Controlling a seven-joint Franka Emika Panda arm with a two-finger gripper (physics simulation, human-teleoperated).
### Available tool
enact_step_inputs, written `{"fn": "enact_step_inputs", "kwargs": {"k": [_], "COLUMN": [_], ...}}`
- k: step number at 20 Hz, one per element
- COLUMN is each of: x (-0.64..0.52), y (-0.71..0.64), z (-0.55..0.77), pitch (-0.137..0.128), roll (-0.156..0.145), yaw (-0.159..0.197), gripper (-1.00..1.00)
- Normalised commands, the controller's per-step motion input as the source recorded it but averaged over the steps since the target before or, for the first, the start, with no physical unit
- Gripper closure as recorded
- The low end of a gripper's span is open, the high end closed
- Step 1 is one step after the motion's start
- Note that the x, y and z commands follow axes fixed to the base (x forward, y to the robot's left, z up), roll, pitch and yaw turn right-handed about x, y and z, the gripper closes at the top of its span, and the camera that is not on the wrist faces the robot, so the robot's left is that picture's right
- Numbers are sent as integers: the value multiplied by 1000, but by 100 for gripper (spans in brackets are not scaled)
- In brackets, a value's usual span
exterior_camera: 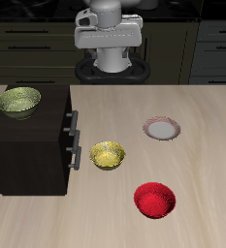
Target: Place the green bowl on the plate
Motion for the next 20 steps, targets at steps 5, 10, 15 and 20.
{"fn": "enact_step_inputs", "kwargs": {"k": [5,10,15,20], "x": [209,195,197,143], "y": [-249,-286,-507,-438], "z": [322,321,177,116], "pitch": [0,-9,-8,5], "roll": [57,-14,-73,-26], "yaw": [-4,32,-29,38], "gripper": [-100,-100,-100,-100]}}
